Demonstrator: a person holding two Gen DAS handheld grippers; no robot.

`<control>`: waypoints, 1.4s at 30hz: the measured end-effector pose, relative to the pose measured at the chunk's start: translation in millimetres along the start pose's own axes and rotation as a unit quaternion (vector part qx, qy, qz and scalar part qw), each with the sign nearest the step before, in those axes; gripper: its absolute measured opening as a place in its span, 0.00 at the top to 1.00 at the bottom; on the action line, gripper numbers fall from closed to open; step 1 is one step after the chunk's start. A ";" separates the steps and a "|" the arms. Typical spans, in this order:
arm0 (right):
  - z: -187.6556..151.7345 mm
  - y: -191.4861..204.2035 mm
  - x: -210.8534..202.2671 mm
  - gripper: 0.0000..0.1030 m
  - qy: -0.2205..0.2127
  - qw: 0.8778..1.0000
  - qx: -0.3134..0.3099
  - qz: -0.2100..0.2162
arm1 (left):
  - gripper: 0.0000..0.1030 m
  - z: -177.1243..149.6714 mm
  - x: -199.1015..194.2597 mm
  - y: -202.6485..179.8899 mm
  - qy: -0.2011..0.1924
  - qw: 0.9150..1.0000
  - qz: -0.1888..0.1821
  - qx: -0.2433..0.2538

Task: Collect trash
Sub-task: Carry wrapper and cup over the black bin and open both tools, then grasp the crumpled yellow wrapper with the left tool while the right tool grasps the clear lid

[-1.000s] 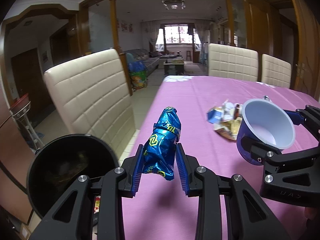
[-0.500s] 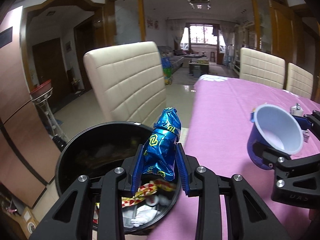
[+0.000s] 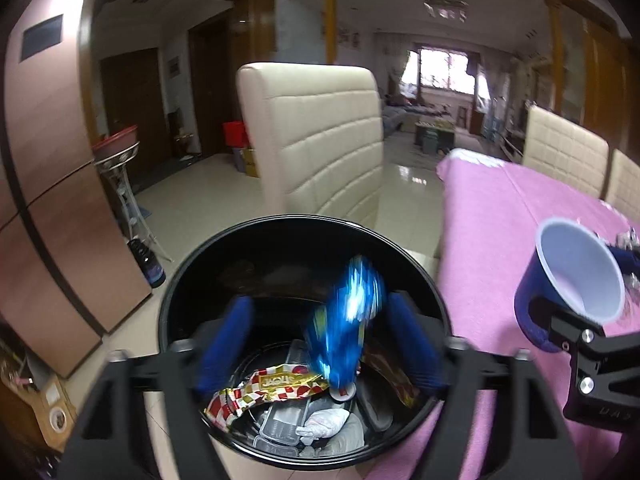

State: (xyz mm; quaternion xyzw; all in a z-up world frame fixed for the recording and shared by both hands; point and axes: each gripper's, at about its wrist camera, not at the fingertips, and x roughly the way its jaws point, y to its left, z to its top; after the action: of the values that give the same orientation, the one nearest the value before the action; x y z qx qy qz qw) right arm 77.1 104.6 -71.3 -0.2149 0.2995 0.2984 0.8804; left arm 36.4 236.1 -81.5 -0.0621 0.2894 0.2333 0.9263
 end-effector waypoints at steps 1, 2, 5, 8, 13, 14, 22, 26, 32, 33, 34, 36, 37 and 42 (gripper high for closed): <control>0.7 2.5 1.0 0.21 0.000 1.000 -0.002 0.001 | 0.25 -0.5 -0.5 3.7 -0.002 1.000 0.000 -0.005; 1.1 4.7 2.0 0.21 0.001 1.000 -0.003 0.002 | 0.25 -0.8 -0.3 7.3 -0.002 1.000 0.001 -0.008; 2.7 11.9 5.3 0.21 0.004 1.000 -0.007 0.009 | 0.25 -3.2 1.6 17.1 -0.001 1.000 0.015 -0.012; 7.0 20.9 7.6 0.21 0.004 1.000 -0.016 0.015 | 0.25 -6.2 2.3 24.1 0.002 1.000 0.026 -0.013; 17.5 37.9 11.8 0.21 -0.002 0.999 -0.027 0.037 | 0.25 -12.0 3.0 35.0 0.002 0.999 0.051 -0.005; 20.1 41.7 13.0 0.21 -0.003 0.999 -0.028 0.042 | 0.25 -13.1 3.0 38.0 0.002 0.998 0.056 -0.004; 37.0 63.0 24.9 0.21 0.001 0.994 -0.017 0.106 | 0.25 -19.0 -0.8 69.4 0.002 0.995 0.100 -0.021; 44.6 67.1 30.7 0.15 0.005 0.991 -0.001 0.136 | 0.25 -17.9 -1.5 84.7 0.002 0.994 0.102 -0.046; 37.7 62.7 31.6 0.13 0.001 0.995 -0.004 0.103 | 0.25 -14.4 -3.3 81.8 -0.002 0.994 0.098 -0.049; 35.0 58.5 31.7 0.13 0.002 0.995 -0.004 0.097 | 0.25 -14.1 -2.6 78.6 -0.001 0.994 0.095 -0.047; 33.0 54.9 31.7 0.13 0.003 0.996 -0.001 0.094 | 0.25 -14.1 -1.3 74.2 0.001 0.995 0.089 -0.044; 27.1 42.2 31.2 0.13 0.007 0.996 0.012 0.087 | 0.25 -14.0 0.2 67.0 0.003 0.996 0.083 -0.037; 25.4 36.8 31.5 0.13 0.008 0.996 0.016 0.083 | 0.25 -13.7 1.1 60.8 0.004 0.996 0.078 -0.032; 8.8 -1.8 26.8 0.13 0.016 0.998 0.045 0.050 | 0.25 -10.2 3.0 33.9 0.006 0.999 0.048 -0.012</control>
State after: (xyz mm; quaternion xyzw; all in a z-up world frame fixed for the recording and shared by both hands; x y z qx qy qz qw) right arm 98.9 118.8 -82.2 -0.1647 0.3372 0.3245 0.8683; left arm 17.5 264.6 -90.9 -0.0611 0.2949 0.2807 0.9113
